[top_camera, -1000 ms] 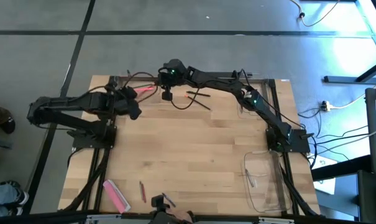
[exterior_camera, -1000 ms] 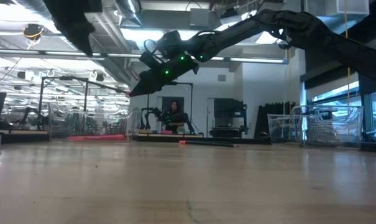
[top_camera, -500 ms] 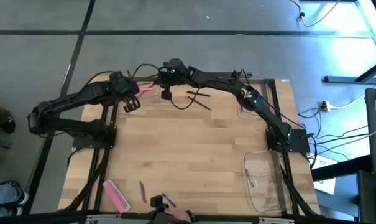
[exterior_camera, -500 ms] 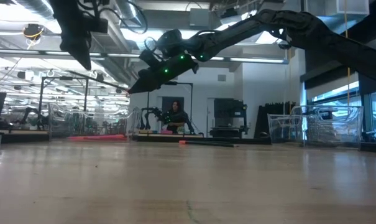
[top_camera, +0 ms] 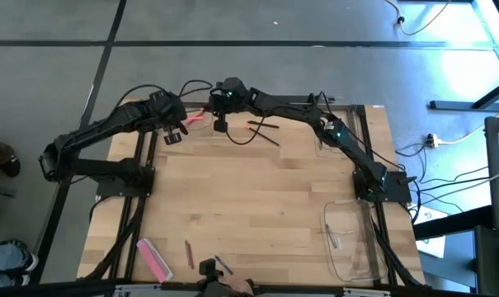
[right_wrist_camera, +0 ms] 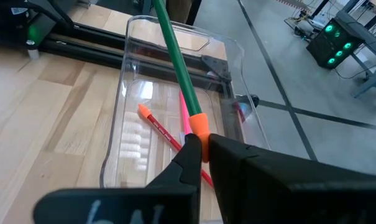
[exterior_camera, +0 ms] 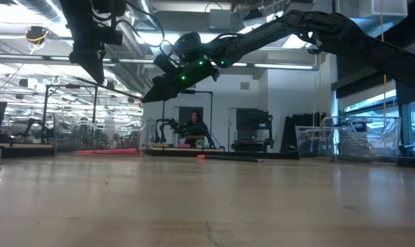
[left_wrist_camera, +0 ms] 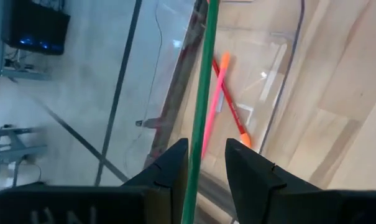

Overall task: Sort crayons/erasers/pens/pencils in bins
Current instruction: Put the green pencil into the top left transparent bin, then put the blue crayon into the bottom transparent bin

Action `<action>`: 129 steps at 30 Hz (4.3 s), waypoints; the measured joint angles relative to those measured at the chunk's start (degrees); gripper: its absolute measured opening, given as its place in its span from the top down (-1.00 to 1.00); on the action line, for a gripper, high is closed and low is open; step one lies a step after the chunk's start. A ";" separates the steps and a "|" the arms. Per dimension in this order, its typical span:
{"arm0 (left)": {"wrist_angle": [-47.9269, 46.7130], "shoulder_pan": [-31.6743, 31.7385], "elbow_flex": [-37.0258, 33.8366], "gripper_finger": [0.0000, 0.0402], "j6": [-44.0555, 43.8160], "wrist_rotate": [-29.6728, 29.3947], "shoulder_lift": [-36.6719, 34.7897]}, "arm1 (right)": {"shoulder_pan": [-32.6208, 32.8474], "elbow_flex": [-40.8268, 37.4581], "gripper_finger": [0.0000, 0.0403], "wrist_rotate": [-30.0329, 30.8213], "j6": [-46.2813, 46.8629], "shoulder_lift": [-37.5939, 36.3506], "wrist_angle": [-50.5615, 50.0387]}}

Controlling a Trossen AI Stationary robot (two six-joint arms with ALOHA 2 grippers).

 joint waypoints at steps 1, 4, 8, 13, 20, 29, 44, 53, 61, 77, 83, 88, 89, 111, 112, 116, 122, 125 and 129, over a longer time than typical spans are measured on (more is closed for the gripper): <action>-0.01 0.29 0.00 0.51 0.00 0.06 0.11 | 0.00 0.00 0.89 0.00 0.00 0.00 0.00; 0.19 1.44 0.00 0.51 0.97 0.04 0.48 | 0.00 0.00 0.89 0.00 0.00 -0.02 0.00; 0.20 3.13 -0.02 0.51 3.33 0.26 1.97 | 0.00 0.00 0.89 0.00 0.00 -0.02 0.20; 1.10 4.84 -0.02 0.51 4.52 0.28 4.70 | 0.01 0.00 0.89 0.00 0.00 -0.09 0.57; 1.65 6.20 -0.02 0.60 4.52 0.24 7.27 | 0.00 0.00 0.89 0.00 0.00 -0.09 0.57; 1.46 6.19 -0.04 0.96 4.51 0.37 7.57 | 0.00 0.07 0.89 0.17 0.02 -0.09 0.88; 0.21 6.80 -0.04 0.99 0.14 0.80 7.55 | 0.33 2.58 0.40 12.04 -0.01 -1.07 -2.48; 1.20 10.63 -0.04 1.00 -1.99 3.84 8.55 | 0.32 6.72 0.30 13.09 0.17 -4.68 -14.91; 5.05 12.21 -0.04 1.00 -0.49 4.32 16.12 | 0.59 6.95 0.29 13.09 0.20 -7.29 -20.81; 8.26 16.75 -0.04 1.00 1.45 4.55 28.82 | 2.84 6.93 0.29 13.05 0.31 -11.86 -28.91; 9.74 17.35 -0.04 0.95 1.46 4.76 30.48 | 3.41 6.93 0.29 13.03 0.24 -12.22 -29.21; 11.12 17.33 -0.04 0.84 1.41 4.80 30.48 | 3.41 6.93 0.29 13.03 0.22 -12.22 -29.59; 11.24 17.33 -0.04 0.82 1.41 4.78 30.48 | 3.41 6.93 0.29 13.05 0.22 -12.22 -29.63; 5.56 10.99 -0.04 0.66 -17.46 8.86 16.42 | 0.08 6.84 0.29 12.66 0.23 -15.32 -44.39; 5.00 9.66 -0.04 0.66 -18.75 8.85 14.59 | -0.32 6.84 0.29 11.75 0.22 -15.47 -46.23; 3.07 3.28 -0.02 0.68 -22.50 10.14 8.23 | -1.37 6.86 0.29 5.40 0.24 -15.78 -52.61; -3.50 -6.65 -0.02 0.66 -30.11 12.56 2.19 | -0.48 6.86 0.29 2.77 0.94 -15.78 -59.41; -6.84 -10.60 -0.02 0.68 -34.58 12.52 0.17 | 0.13 6.86 0.29 2.35 3.61 -15.78 -61.39; -7.65 -14.66 -0.02 0.66 -37.99 12.34 -2.41 | 0.93 6.61 0.29 2.06 7.73 -15.79 -61.50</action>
